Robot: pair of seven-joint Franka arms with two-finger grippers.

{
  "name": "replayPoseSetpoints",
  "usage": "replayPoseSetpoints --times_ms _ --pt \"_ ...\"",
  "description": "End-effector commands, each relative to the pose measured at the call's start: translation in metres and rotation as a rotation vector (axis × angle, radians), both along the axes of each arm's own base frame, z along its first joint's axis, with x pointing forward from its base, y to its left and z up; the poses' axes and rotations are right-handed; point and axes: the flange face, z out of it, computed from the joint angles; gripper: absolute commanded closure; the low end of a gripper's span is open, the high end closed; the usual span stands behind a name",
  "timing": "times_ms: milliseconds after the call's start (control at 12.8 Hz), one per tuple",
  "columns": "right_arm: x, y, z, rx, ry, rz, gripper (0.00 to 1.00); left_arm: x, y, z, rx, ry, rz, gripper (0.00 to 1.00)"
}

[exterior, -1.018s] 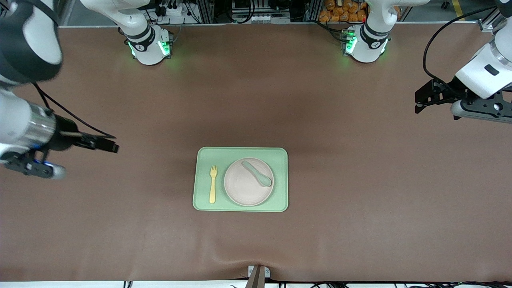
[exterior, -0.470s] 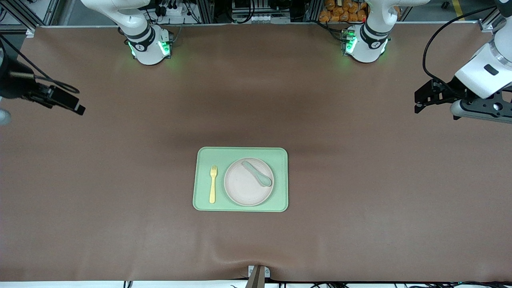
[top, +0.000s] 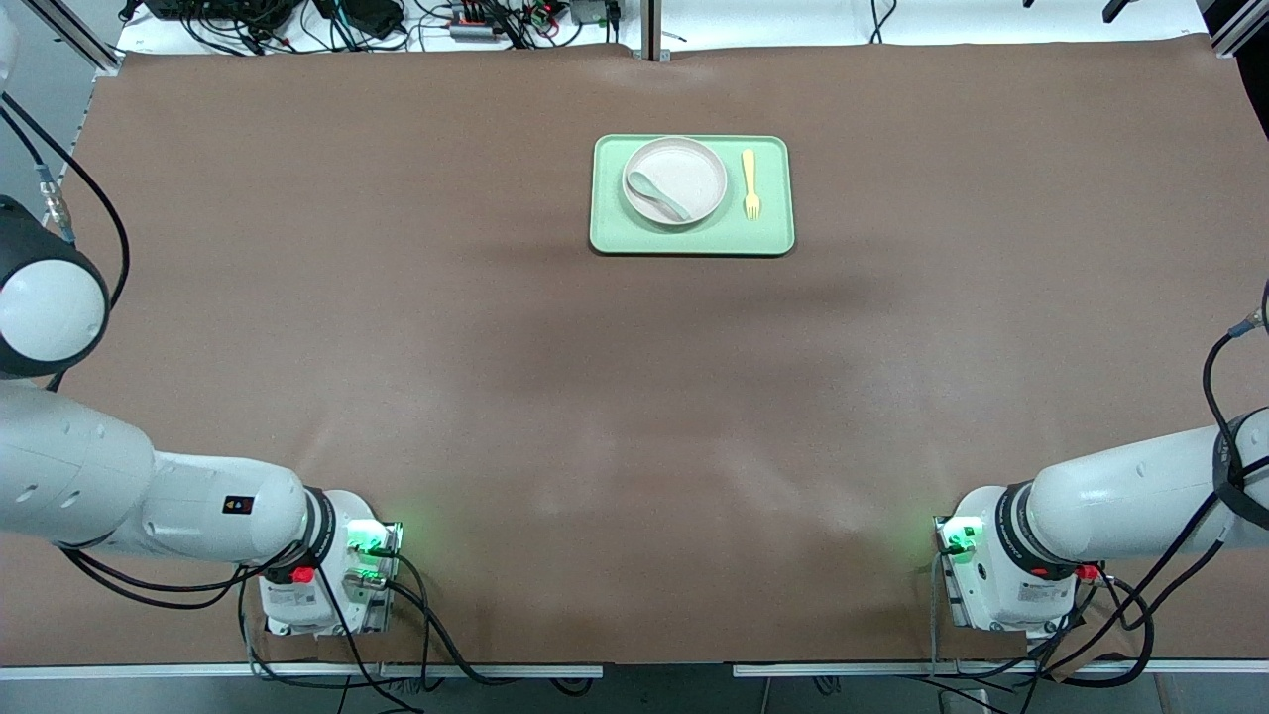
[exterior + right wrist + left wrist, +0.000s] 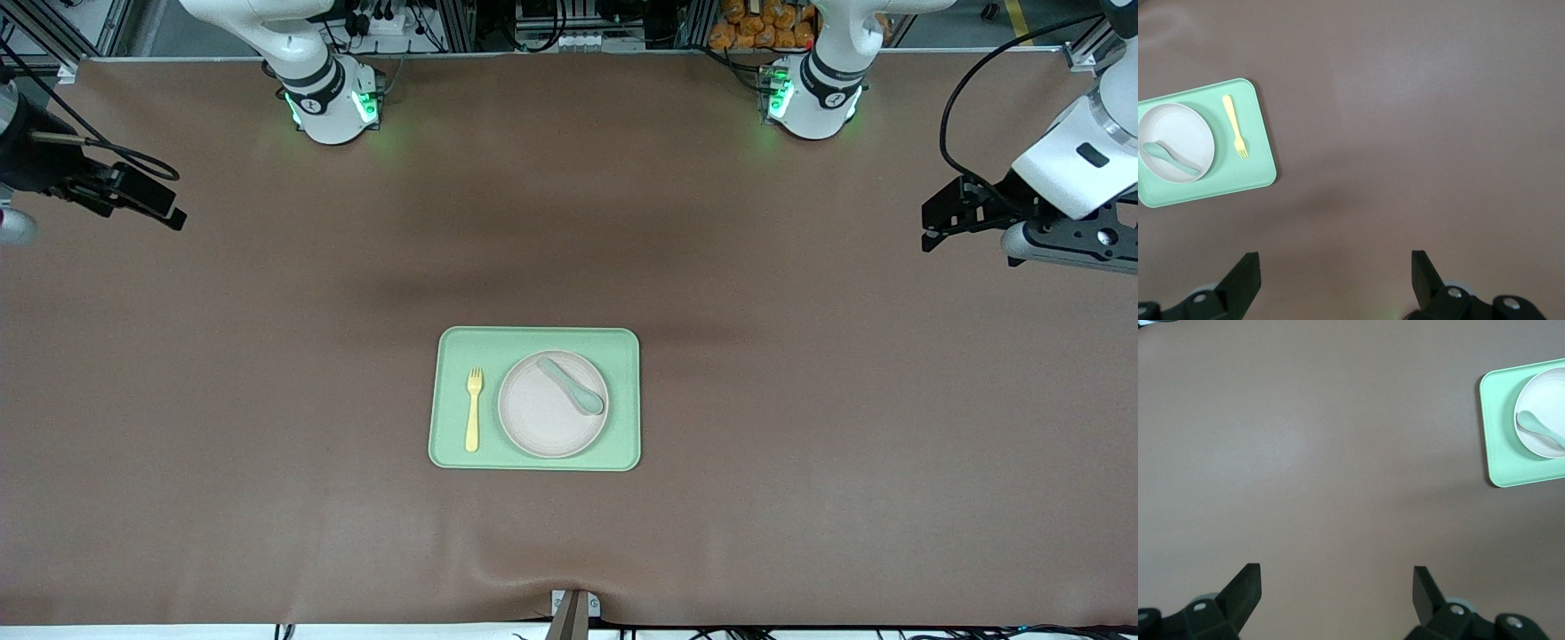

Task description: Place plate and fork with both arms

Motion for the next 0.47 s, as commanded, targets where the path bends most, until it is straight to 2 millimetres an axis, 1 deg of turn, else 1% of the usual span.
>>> replayPoseSetpoints --times_ms 0,391 --pt "-0.0046 -0.0056 0.0006 -0.009 -0.012 0.020 0.00 -0.0022 0.0018 0.0045 0.007 -0.013 -0.009 0.00" --pt "-0.0027 -0.0072 -0.0004 -0.009 -0.017 0.016 0.00 -0.0015 0.0034 0.0042 0.006 -0.016 -0.006 0.00"
